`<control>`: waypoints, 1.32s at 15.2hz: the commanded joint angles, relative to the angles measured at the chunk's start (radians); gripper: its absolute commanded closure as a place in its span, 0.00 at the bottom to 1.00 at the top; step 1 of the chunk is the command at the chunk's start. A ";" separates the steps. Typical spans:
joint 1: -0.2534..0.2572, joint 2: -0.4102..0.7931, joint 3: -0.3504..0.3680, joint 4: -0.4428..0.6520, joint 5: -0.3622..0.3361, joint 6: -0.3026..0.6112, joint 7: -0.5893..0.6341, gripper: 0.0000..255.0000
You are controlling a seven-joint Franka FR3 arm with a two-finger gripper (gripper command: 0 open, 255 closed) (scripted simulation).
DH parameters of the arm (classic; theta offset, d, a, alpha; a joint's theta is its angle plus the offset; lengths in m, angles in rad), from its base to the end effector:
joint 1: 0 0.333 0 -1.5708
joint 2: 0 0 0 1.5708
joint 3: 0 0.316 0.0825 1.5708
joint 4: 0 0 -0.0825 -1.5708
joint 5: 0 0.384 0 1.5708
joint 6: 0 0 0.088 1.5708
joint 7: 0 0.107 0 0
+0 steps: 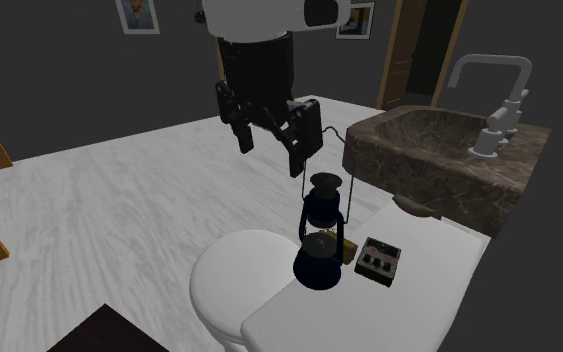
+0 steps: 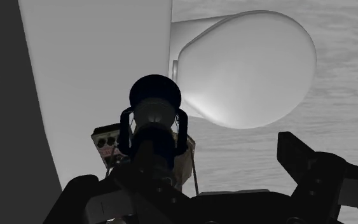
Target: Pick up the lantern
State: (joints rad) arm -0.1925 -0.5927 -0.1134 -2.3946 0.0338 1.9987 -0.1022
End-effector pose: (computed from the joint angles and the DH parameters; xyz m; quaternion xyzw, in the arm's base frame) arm 0.3732 -0.1218 0.5444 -0.9891 0.1001 -0.1039 0.0279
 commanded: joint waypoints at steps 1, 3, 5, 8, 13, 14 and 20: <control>-0.017 0.040 -0.024 0.013 0.002 0.068 0.000 0.00; -0.032 0.076 -0.049 0.026 0.007 0.129 -0.001 0.00; -0.041 0.097 -0.064 0.034 0.012 0.164 -0.003 0.00; -0.040 0.103 -0.066 -0.002 0.014 0.206 -0.008 0.00; -0.039 0.116 -0.071 -0.053 0.017 0.270 -0.016 0.00; -0.039 0.116 -0.071 -0.053 0.017 0.270 -0.016 0.00; -0.038 0.117 -0.070 -0.052 0.018 0.270 -0.015 1.00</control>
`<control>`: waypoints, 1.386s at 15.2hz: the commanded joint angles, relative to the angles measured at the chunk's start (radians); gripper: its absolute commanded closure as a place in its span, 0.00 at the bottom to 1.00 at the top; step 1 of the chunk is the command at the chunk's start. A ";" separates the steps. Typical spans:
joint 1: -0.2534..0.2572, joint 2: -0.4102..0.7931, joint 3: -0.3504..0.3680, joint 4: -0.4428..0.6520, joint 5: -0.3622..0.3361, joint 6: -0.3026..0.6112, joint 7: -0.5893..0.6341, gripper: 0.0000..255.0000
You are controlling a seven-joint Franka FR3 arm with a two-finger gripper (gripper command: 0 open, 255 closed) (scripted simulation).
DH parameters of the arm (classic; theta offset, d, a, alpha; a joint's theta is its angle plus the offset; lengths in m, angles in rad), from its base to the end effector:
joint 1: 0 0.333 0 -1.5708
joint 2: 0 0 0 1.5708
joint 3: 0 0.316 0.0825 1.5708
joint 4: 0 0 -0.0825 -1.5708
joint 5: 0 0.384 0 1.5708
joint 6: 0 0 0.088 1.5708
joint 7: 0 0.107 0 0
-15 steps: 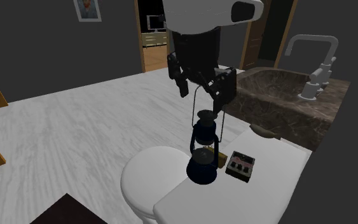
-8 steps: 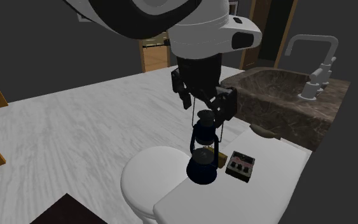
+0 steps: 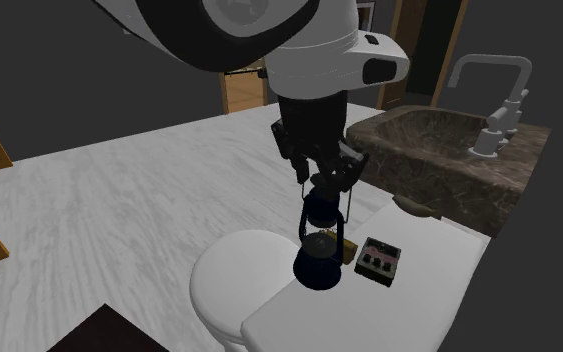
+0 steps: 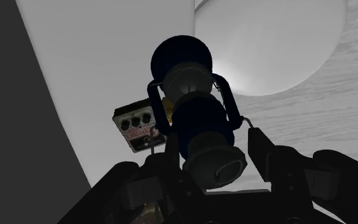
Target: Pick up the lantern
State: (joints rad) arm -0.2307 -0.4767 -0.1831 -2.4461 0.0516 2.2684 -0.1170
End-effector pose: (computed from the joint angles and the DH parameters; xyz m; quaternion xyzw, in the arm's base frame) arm 0.3932 -0.1770 0.4989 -0.9751 0.1556 -0.1561 0.0247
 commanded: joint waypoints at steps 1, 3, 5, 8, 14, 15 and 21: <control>0.000 0.000 0.000 -0.001 0.000 0.000 0.000 1.00; 0.000 0.000 0.000 -0.001 0.000 0.000 0.000 1.00; -0.001 -0.003 0.000 0.009 -0.001 -0.014 0.000 1.00; -0.002 -0.011 0.003 0.043 -0.004 -0.056 0.006 1.00; -0.002 -0.022 0.008 0.116 -0.007 -0.138 0.016 1.00; -0.002 -0.022 0.009 0.128 -0.007 -0.152 0.017 1.00; -0.002 -0.023 0.012 0.183 -0.009 -0.207 0.023 1.00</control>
